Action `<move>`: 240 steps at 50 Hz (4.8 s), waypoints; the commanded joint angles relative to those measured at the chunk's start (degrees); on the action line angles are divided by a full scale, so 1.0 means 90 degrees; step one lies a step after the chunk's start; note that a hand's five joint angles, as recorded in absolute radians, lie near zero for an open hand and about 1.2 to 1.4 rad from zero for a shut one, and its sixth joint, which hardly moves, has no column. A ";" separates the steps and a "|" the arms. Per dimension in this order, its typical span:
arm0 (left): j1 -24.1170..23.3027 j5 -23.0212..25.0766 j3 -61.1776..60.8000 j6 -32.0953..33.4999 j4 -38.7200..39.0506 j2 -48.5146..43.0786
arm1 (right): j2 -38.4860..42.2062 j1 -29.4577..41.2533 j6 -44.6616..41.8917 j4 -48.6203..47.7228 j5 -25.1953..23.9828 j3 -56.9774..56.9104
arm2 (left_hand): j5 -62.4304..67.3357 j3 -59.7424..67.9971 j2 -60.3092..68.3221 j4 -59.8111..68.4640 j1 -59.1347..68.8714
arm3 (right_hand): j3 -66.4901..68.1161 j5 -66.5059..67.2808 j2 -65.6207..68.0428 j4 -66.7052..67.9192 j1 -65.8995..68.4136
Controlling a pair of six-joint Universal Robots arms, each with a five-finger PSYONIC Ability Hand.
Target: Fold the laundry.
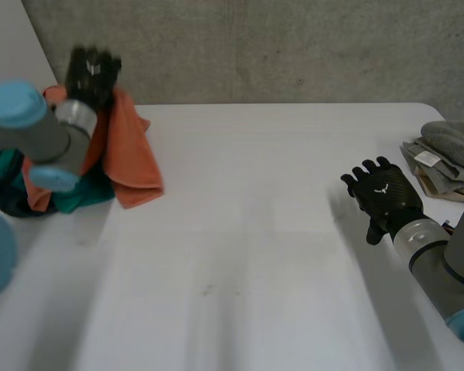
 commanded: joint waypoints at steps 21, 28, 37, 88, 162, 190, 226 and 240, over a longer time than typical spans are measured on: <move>-0.3595 -0.0095 -0.5419 -0.2257 0.0194 0.2958 | -0.0744 -0.0534 0.0121 0.0077 0.0026 -0.0042 | 0.0760 0.0451 0.0403 0.0397 0.0832 | -0.0205 -0.0263 -0.0233 -0.0199 -0.0329; -0.3596 -0.0651 -0.5058 -0.1876 -0.0274 0.2468 | -0.0783 -0.0534 0.0140 0.0672 0.0085 -0.0208 | -0.5305 -0.5613 -0.5661 -0.5667 -0.5232 | -0.0205 -0.0263 -0.0233 -0.0199 -0.0329; -0.2835 -0.0847 -0.5641 -0.1818 -0.0363 0.3834 | -0.1291 -0.0495 0.0549 0.3421 0.0026 -0.0822 | -0.5473 -0.5782 -0.5829 -0.5835 -0.5401 | -0.0205 -0.0263 -0.0233 -0.0199 -0.0329; -0.2932 0.1038 -0.4111 -0.1437 -0.0860 0.1013 | -0.3469 0.1390 0.2220 0.3661 -0.1224 -0.1282 | 0.1627 0.1318 0.1270 0.1264 0.1699 | 0.7573 0.7514 0.7545 0.7579 0.7449; -0.1359 0.0168 -0.5165 0.0184 -0.1613 0.2732 | 0.1461 0.1214 -0.1842 0.4432 -0.0413 -0.4377 | -0.5622 -0.5931 -0.5979 -0.5985 -0.5550 | 0.0869 0.0811 0.0841 0.0876 0.0745; -0.1399 -0.0974 -0.1396 0.0712 -0.0893 0.1373 | 0.2274 0.1194 0.0012 0.2100 0.1089 -0.6877 | 0.1627 0.1318 0.1270 0.1264 0.1699 | 0.7573 0.7514 0.7545 0.7579 0.7449; -0.1125 -0.0925 -0.7577 0.0370 -0.0108 0.3589 | 0.0828 0.0911 0.0287 0.3408 0.0006 -0.1918 | 0.1627 0.1318 0.1270 0.1264 0.1699 | 0.7573 0.7514 0.7545 0.7579 0.7449; -0.1144 -0.0720 -0.6572 -0.0029 0.0301 0.3437 | -0.0118 0.1135 0.0403 0.3104 0.0026 -0.2277 | -0.5903 -0.6211 -0.6259 -0.6265 -0.5830 | 0.7573 0.7514 0.7545 0.7579 0.7449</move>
